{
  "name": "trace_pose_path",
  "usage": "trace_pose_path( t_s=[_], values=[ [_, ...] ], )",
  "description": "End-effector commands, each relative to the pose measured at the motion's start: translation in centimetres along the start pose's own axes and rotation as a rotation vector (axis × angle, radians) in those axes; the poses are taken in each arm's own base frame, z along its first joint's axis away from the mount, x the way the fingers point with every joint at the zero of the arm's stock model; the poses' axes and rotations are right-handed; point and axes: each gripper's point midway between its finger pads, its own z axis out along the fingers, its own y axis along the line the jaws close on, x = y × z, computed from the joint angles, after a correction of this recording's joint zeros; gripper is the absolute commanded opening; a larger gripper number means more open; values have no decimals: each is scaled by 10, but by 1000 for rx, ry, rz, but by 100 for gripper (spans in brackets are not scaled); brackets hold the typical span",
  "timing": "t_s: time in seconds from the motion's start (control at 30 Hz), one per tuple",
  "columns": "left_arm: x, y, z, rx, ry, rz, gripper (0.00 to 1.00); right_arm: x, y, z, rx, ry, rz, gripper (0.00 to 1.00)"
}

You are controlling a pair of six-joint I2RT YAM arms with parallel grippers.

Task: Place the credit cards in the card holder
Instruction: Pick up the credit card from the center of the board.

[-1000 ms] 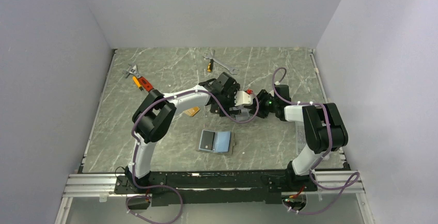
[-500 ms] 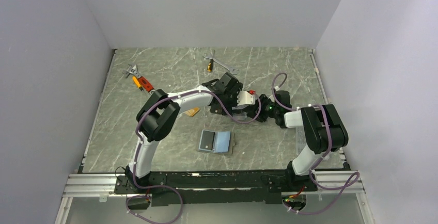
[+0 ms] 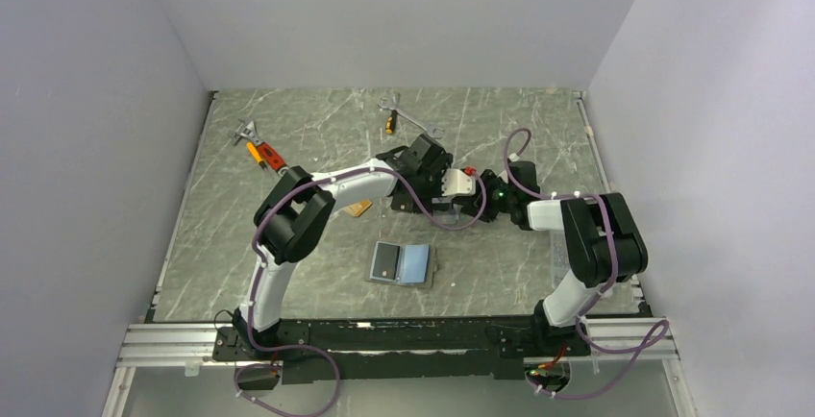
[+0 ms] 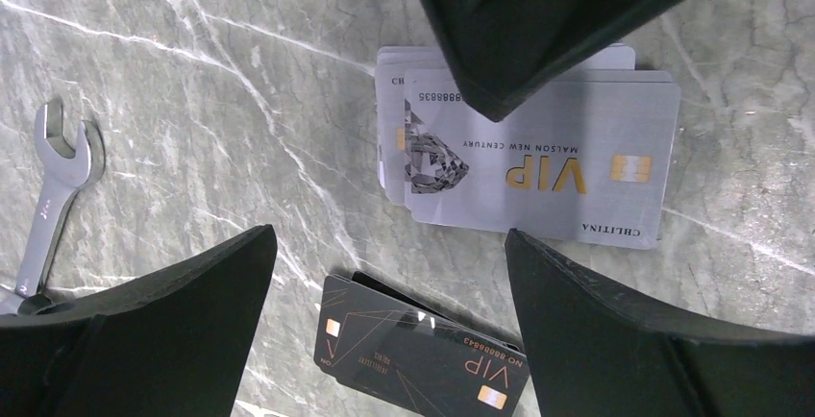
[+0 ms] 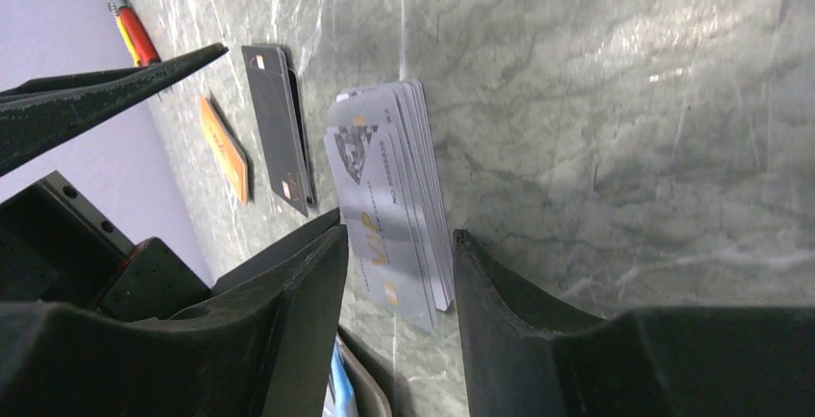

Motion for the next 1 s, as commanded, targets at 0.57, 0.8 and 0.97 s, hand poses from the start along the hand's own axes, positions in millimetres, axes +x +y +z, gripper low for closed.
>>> trace_pose_path(
  t_s=[0.57, 0.8, 0.97],
  values=[
    [-26, 15, -4, 7, -71, 5, 96, 12, -35, 10, 86, 16, 26, 45],
    [-15, 12, 8, 8, -30, 16, 96, 15, -36, 8, 85, 19, 33, 44],
    [-7, 8, 14, 20, -11, 15, 95, 20, -39, 7, 80, 25, 42, 44]
  ],
)
